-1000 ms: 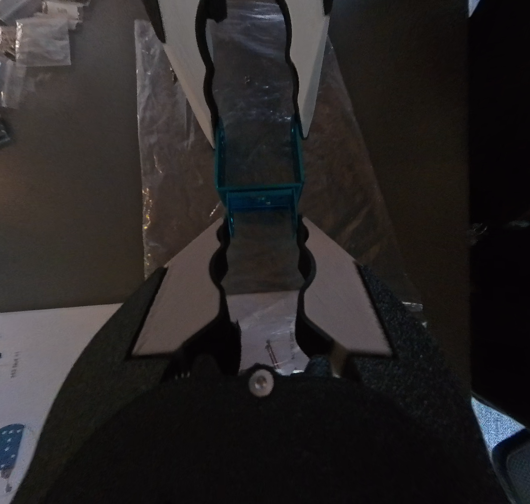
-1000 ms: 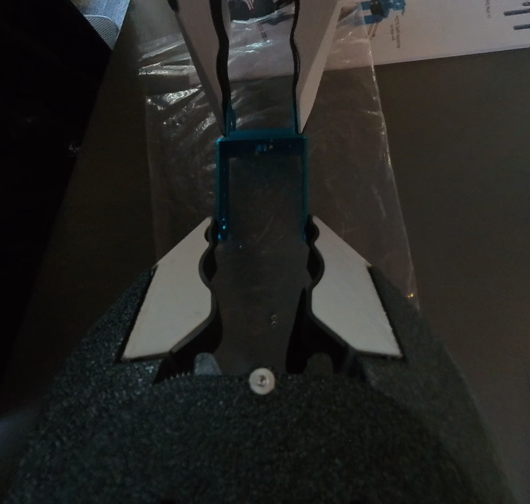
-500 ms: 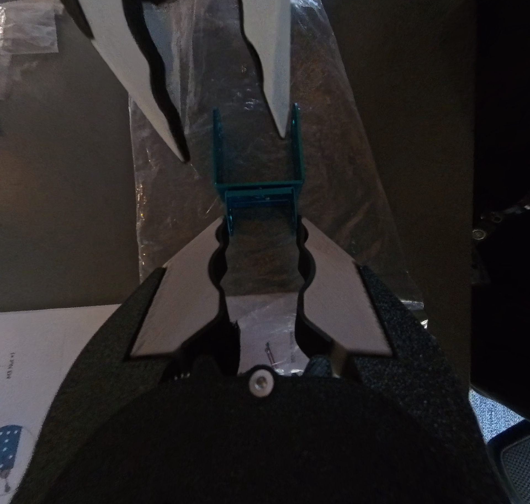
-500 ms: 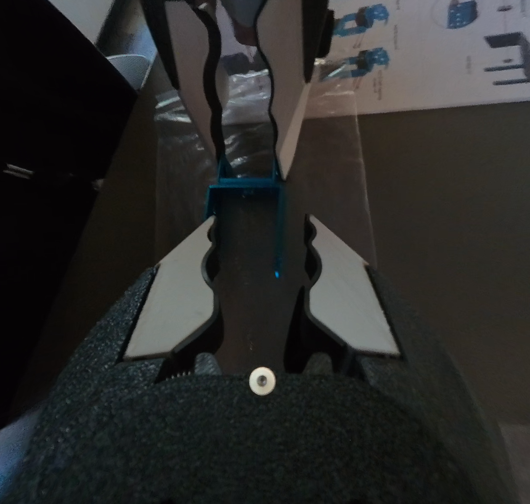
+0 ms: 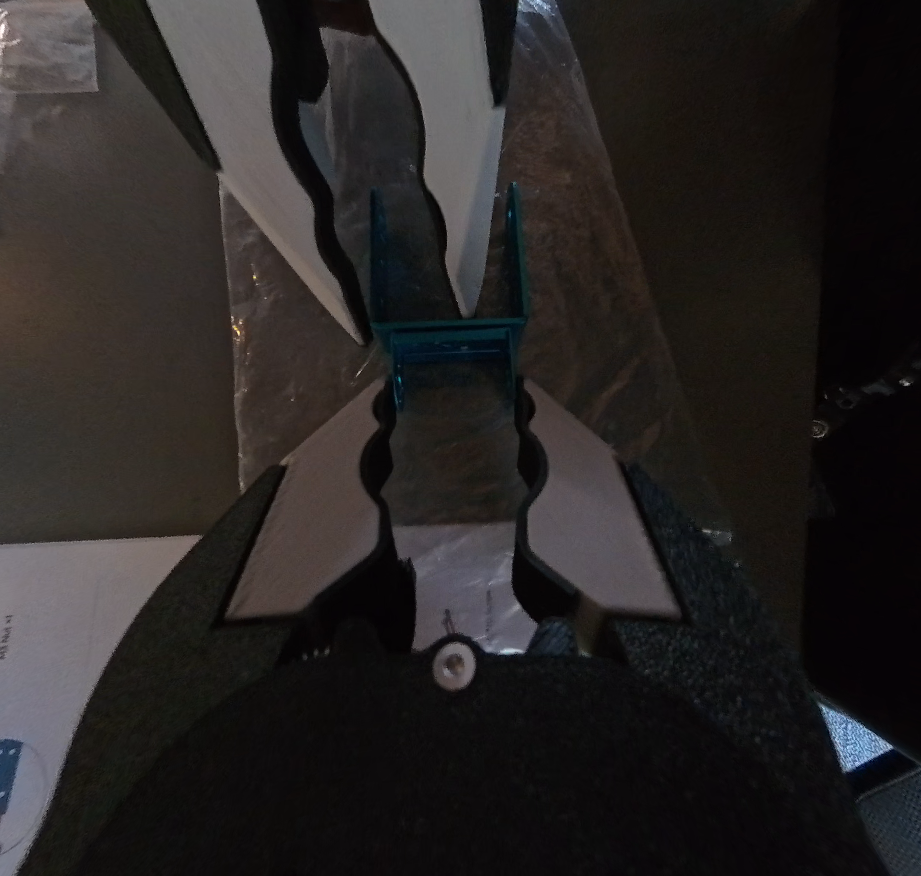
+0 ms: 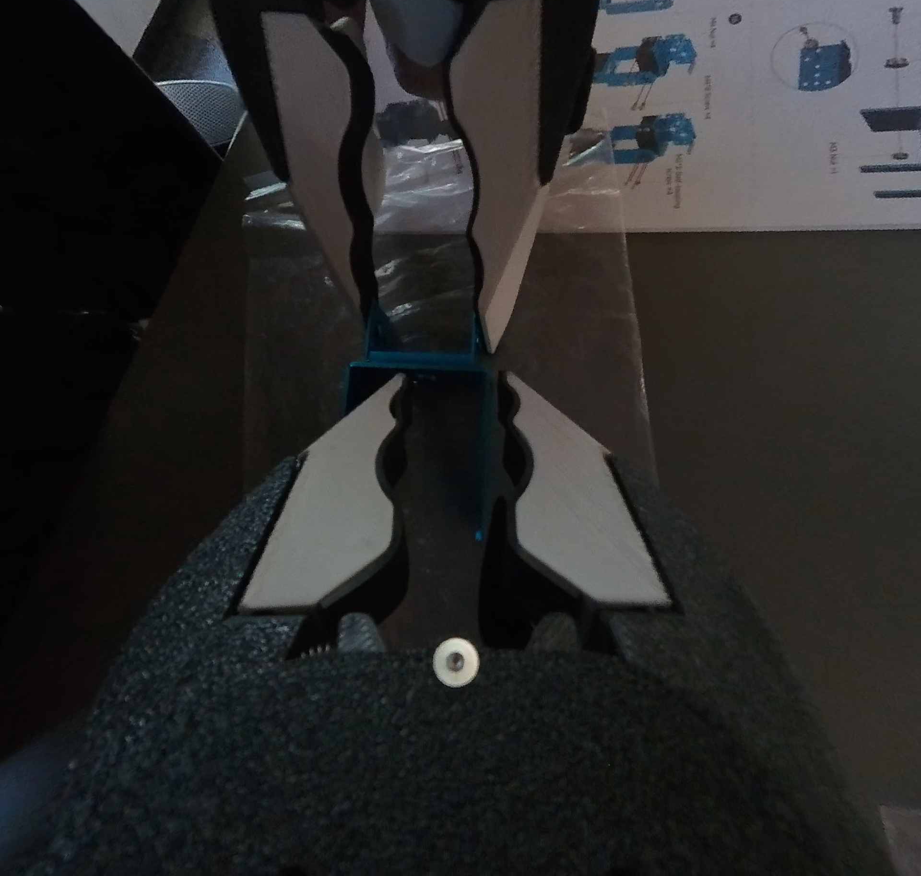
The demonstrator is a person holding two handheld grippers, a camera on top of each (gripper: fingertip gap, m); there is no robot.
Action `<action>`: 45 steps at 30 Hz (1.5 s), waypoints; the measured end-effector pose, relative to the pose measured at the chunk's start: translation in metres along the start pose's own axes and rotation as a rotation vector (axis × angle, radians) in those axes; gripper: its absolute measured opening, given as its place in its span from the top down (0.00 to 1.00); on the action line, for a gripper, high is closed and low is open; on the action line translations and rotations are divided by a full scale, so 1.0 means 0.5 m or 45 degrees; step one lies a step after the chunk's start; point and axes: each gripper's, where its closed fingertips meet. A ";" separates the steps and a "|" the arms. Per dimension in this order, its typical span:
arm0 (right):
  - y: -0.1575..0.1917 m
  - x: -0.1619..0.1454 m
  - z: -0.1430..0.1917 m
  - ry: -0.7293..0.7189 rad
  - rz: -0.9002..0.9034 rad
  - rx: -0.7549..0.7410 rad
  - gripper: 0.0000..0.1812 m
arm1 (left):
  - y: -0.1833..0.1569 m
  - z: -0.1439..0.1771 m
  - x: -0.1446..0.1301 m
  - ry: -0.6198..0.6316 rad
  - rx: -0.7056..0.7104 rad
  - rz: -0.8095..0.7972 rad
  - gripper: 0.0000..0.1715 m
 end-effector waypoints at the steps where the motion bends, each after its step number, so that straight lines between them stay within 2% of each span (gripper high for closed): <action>1: -0.003 0.000 -0.001 0.001 0.000 -0.011 0.81 | -0.001 -0.001 0.001 -0.004 0.004 0.000 0.70; 4: -0.005 -0.002 0.001 0.008 -0.008 -0.019 0.80 | 0.002 -0.001 0.002 -0.003 0.025 -0.005 0.57; 9: -0.009 -0.002 0.015 -0.007 -0.045 -0.043 0.79 | 0.003 0.000 0.033 -0.097 0.009 -0.011 0.49; 13: -0.011 -0.004 0.031 -0.049 -0.128 -0.070 0.79 | 0.005 -0.010 0.052 -0.130 0.037 -0.039 0.50; 17: -0.007 -0.004 0.027 -0.096 -0.175 -0.107 0.79 | 0.013 -0.019 0.049 -0.102 0.049 -0.021 0.61; 22: -0.008 -0.007 0.020 -0.112 -0.156 -0.146 0.79 | 0.018 -0.021 0.046 -0.095 0.041 0.015 0.65; 26: -0.010 -0.008 0.018 -0.115 -0.153 -0.158 0.80 | 0.019 -0.021 0.044 -0.091 0.040 0.032 0.65; 28: -0.010 -0.009 0.025 -0.110 -0.159 -0.168 0.76 | 0.019 -0.021 0.044 -0.091 0.043 0.034 0.65; 33: -0.015 0.007 0.066 -0.215 -0.208 -0.185 0.76 | 0.017 -0.022 0.044 -0.092 0.044 0.033 0.65; 36: -0.023 0.002 0.043 -0.173 -0.216 -0.196 0.67 | 0.015 -0.022 0.045 -0.093 0.034 0.029 0.65; 45: -0.040 -0.008 0.016 -0.137 -0.178 -0.248 0.68 | 0.015 -0.023 0.044 -0.097 0.032 0.024 0.65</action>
Point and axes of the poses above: each gripper's, where its closed fingertips meet, z back along the fingers, x out of its top, y = z × x across the jaws, and after that the axes turned 5 degrees about -z, right-handed
